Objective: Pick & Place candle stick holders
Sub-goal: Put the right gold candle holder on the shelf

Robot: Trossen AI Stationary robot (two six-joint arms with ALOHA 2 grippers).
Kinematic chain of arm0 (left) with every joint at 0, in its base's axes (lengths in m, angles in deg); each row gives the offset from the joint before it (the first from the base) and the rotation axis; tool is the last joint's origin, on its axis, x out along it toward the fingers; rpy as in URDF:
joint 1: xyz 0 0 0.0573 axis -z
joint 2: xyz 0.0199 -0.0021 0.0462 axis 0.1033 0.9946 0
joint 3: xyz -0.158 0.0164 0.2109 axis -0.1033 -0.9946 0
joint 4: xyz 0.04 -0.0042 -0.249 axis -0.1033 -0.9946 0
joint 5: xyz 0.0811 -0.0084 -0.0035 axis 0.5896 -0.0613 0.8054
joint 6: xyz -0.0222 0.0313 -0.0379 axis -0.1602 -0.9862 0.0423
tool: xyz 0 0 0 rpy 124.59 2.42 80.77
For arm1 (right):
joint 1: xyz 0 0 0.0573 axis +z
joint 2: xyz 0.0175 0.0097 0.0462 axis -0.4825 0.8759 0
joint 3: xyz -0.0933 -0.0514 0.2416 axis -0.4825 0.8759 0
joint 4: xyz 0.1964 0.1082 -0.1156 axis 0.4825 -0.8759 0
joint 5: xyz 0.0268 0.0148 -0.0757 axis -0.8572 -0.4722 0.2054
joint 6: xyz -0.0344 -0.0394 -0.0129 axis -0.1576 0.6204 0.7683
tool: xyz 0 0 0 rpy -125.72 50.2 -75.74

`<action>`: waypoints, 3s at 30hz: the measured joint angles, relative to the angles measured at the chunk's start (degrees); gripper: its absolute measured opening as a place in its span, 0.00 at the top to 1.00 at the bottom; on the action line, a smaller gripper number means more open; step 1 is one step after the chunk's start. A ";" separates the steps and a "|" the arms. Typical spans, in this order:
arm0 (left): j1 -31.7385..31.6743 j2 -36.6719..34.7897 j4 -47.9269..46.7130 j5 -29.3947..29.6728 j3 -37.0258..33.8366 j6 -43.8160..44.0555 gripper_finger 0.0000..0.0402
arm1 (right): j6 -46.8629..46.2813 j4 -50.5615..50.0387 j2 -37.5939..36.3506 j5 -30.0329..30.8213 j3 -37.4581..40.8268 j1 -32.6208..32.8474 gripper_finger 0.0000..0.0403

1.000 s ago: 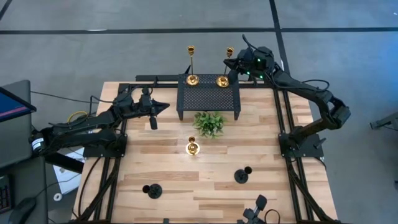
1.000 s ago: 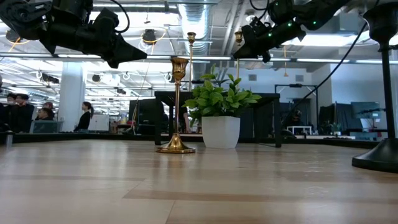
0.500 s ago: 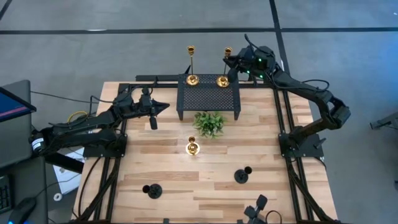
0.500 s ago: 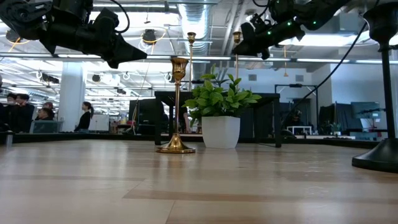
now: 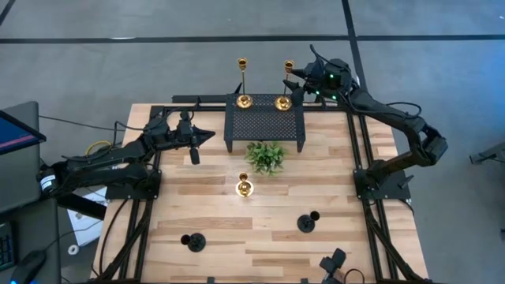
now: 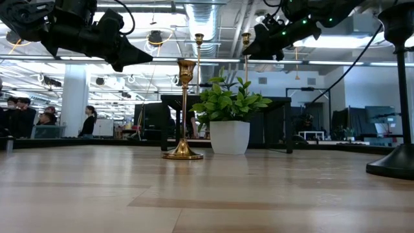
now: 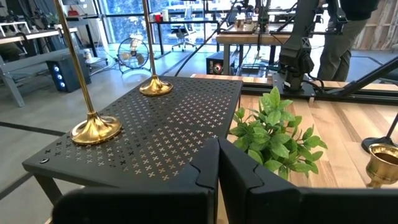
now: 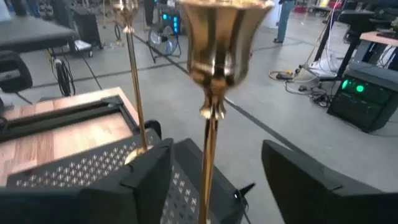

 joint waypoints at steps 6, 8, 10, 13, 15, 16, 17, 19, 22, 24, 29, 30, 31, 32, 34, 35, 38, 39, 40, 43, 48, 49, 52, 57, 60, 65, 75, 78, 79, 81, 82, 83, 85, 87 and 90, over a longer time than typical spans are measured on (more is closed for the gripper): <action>0.02 0.00 -0.17 0.00 0.00 0.00 0.98 | 1.25 -7.64 -4.70 0.03 0.00 -0.94 0.36; 0.00 0.00 -0.20 0.00 0.00 0.00 0.98 | 1.75 -10.92 -6.71 0.00 -0.01 -1.11 0.36; 0.02 0.00 -0.20 -0.01 0.00 0.00 0.98 | 1.88 -15.56 -8.30 0.00 -0.02 -0.99 0.36; 0.02 0.00 -0.22 0.00 0.00 0.00 0.99 | 1.88 -23.08 -9.38 -0.10 0.00 -0.78 0.40; 0.02 0.00 -0.22 0.01 0.00 0.00 0.98 | 1.88 -26.34 -8.68 -0.15 0.18 -0.04 0.46; 0.01 0.00 -0.23 0.01 0.00 0.00 0.98 | 1.90 -27.07 -8.05 -0.17 0.76 0.31 0.50; 0.00 0.00 -0.24 0.02 0.00 0.00 0.98 | 1.92 -27.48 -7.38 -0.18 1.58 0.75 0.55; 0.01 0.00 -0.25 -0.01 0.00 0.00 0.98 | 2.68 -27.74 -5.51 -0.22 2.79 1.58 0.66; 0.00 0.00 -0.38 0.01 0.00 0.00 0.98 | 3.23 -27.51 -2.50 -0.22 3.95 2.81 0.86; 0.02 0.00 -0.56 0.00 0.00 0.00 0.98 | 3.63 -27.46 -0.91 -0.20 4.30 3.49 0.96; 0.02 0.00 -0.57 0.00 0.00 0.00 0.99 | 3.85 -23.92 2.47 -0.22 4.81 5.17 0.99; 0.00 0.00 -0.57 0.02 0.00 0.00 0.99 | 3.77 -22.72 3.30 -0.22 4.81 5.43 0.99; 0.00 0.00 -0.59 -0.01 0.00 0.00 0.99 | 3.45 -21.26 4.19 -0.24 4.81 5.57 1.00; 0.01 0.00 -0.60 0.02 0.00 0.00 0.99 | 3.33 -20.01 5.02 -0.24 4.81 5.84 1.00; 0.00 0.00 -0.61 0.01 0.00 0.00 0.99 | 3.15 -17.61 6.47 -0.20 4.81 6.06 1.00; 0.02 0.00 -0.61 0.01 0.00 0.00 0.98 | 3.10 -16.52 6.89 -0.21 4.81 6.13 1.00; 0.02 0.00 -0.64 0.01 0.00 0.00 0.98 | 3.17 -13.73 7.26 -0.20 4.81 6.16 1.00; 0.01 0.00 -0.68 0.01 0.00 0.00 0.99 | 3.17 -13.21 7.22 -0.15 4.81 6.11 1.00; 0.00 0.00 -0.68 0.02 0.00 0.00 0.99 | 2.96 -12.43 7.15 -0.10 4.81 6.07 1.00; 0.00 0.00 -0.70 0.02 0.00 -0.02 0.98 | 2.75 -10.16 6.79 0.07 4.79 5.25 1.00; 0.02 0.21 -0.70 0.02 0.00 -0.20 0.98 | 2.29 -8.24 7.97 0.19 4.76 4.08 1.00; 0.00 0.24 -0.79 0.02 0.00 -0.20 0.99 | 2.29 -7.77 8.41 0.22 4.76 4.08 1.00; 0.02 0.62 -0.65 0.02 0.00 -0.21 0.98 | 2.29 -5.67 9.81 0.40 4.76 4.01 1.00; 0.00 0.74 -0.68 0.30 0.00 -0.22 0.98 | 2.29 -4.33 10.98 0.47 4.76 3.77 1.00; 0.02 0.74 -0.65 0.30 0.00 -0.22 0.98 | 2.32 -3.64 11.01 1.50 4.76 3.38 1.00; 0.00 0.74 -0.65 0.45 0.00 -0.32 0.98 | 2.32 -2.35 11.01 1.57 4.76 2.93 1.00; 0.00 0.74 -0.65 0.45 0.00 -0.59 0.98 | 2.78 -0.33 11.01 2.42 4.76 2.60 1.00; 0.00 0.74 -0.65 0.45 0.00 -0.61 0.98 | 2.80 0.13 11.01 2.89 4.76 2.58 1.00; 0.00 0.74 -0.65 0.45 0.00 -0.61 0.98 | 2.80 0.36 11.01 2.91 4.76 2.57 1.00; 0.02 0.74 -0.65 0.45 0.00 -0.61 0.98 | 2.81 0.86 11.01 3.01 4.76 2.57 1.00; 0.00 0.74 -0.65 0.45 0.00 -0.61 0.98 | 2.82 1.01 11.01 2.99 4.76 2.57 1.00; 0.01 0.74 -0.65 0.45 0.00 -0.61 0.98 | 2.82 1.10 11.00 2.99 4.76 2.53 1.00; 0.00 0.74 -0.65 0.45 0.00 -0.61 0.98 | 2.82 1.04 10.99 2.93 4.76 2.40 1.00; 0.02 0.74 -0.65 0.45 0.00 -0.61 0.98 | 2.81 0.64 10.96 2.80 4.76 2.31 1.00; 0.02 0.74 -0.65 0.45 0.00 -0.61 0.98 | 2.78 -1.30 10.95 -0.46 4.76 2.27 1.00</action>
